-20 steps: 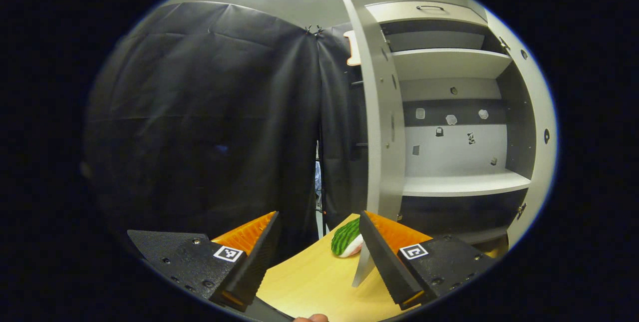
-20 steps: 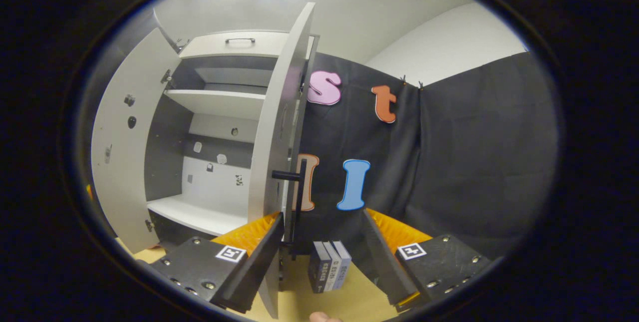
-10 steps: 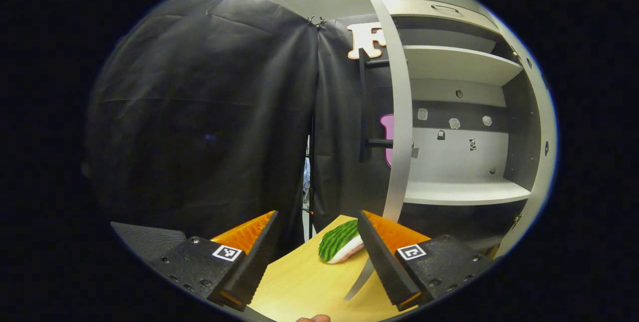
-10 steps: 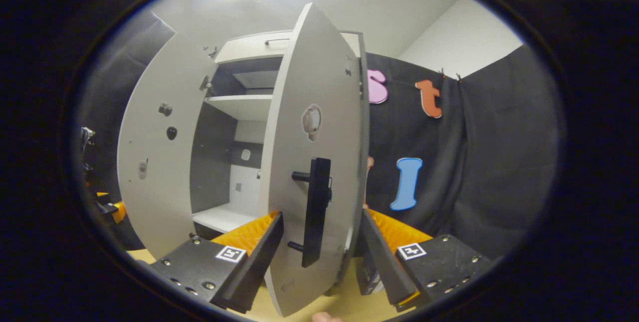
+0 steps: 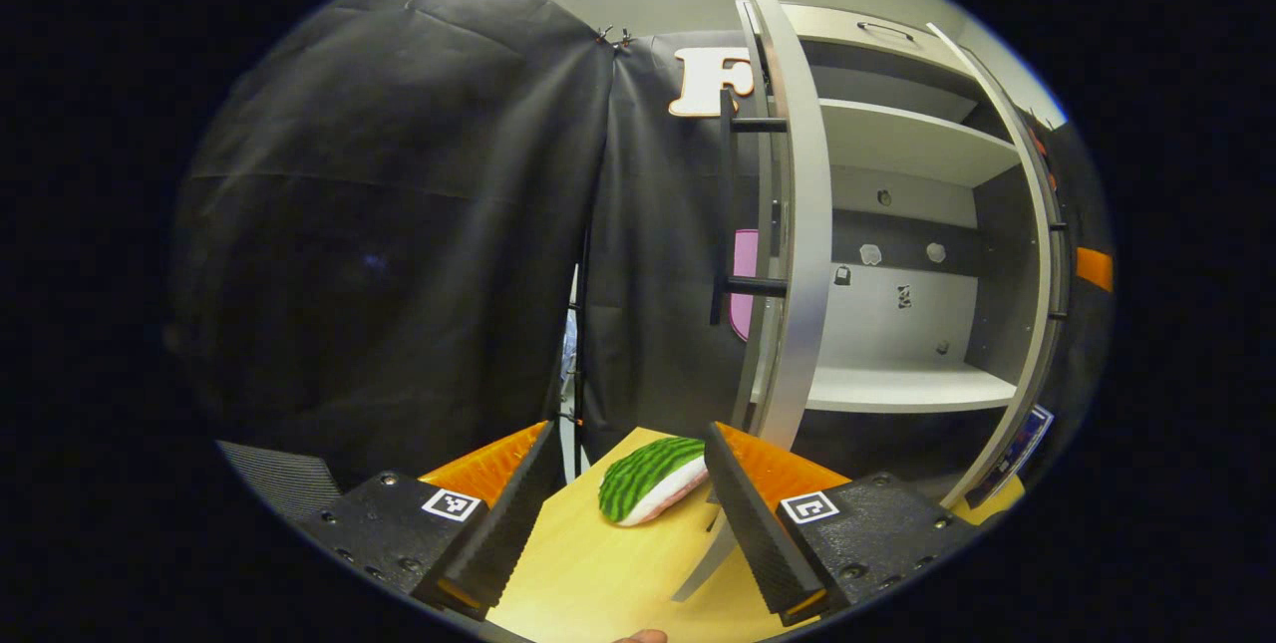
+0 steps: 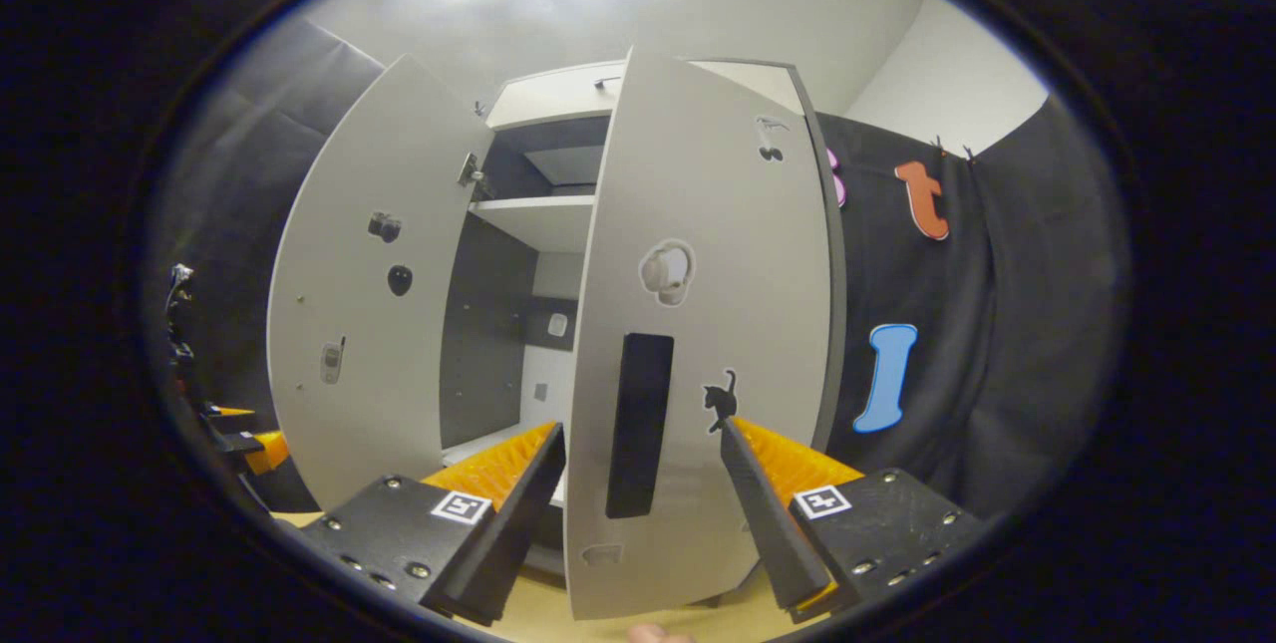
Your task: Grasp the bottle in the cabinet with the left hand and place it on the coaster, then close the right door with the right hand and the left door with the left hand.
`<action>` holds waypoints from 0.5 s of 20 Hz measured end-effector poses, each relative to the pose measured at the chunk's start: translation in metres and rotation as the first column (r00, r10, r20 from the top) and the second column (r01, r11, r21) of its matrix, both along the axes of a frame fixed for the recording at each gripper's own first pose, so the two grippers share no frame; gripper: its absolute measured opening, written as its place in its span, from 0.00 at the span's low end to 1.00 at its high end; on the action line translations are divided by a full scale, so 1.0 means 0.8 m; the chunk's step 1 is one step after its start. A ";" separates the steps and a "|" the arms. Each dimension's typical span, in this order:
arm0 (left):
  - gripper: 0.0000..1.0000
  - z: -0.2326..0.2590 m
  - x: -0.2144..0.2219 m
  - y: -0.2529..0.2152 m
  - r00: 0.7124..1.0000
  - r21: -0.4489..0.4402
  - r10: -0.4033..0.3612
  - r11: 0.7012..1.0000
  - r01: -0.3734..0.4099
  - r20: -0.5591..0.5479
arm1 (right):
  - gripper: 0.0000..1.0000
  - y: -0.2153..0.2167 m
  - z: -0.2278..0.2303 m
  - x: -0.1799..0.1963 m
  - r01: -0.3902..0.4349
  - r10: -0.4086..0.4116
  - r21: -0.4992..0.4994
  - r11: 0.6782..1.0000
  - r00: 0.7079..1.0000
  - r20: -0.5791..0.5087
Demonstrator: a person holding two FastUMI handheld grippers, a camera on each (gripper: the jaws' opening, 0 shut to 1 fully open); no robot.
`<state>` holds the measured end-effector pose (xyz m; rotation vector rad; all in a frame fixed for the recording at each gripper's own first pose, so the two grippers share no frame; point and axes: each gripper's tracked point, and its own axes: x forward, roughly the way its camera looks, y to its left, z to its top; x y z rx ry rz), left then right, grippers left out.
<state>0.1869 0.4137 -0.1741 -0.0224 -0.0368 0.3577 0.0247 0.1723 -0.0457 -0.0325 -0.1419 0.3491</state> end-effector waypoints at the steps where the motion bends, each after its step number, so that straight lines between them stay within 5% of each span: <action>1: 0.94 0.001 0.003 -0.003 1.000 0.002 -0.018 1.000 0.018 0.000 | 0.95 -0.003 -0.001 0.001 0.002 -0.002 -0.001 1.000 1.000 -0.003; 10: 0.94 -0.008 0.025 -0.098 0.982 -0.021 -0.190 0.982 0.190 0.002 | 0.95 -0.035 0.001 -0.013 0.031 -0.031 -0.015 0.999 1.000 -0.002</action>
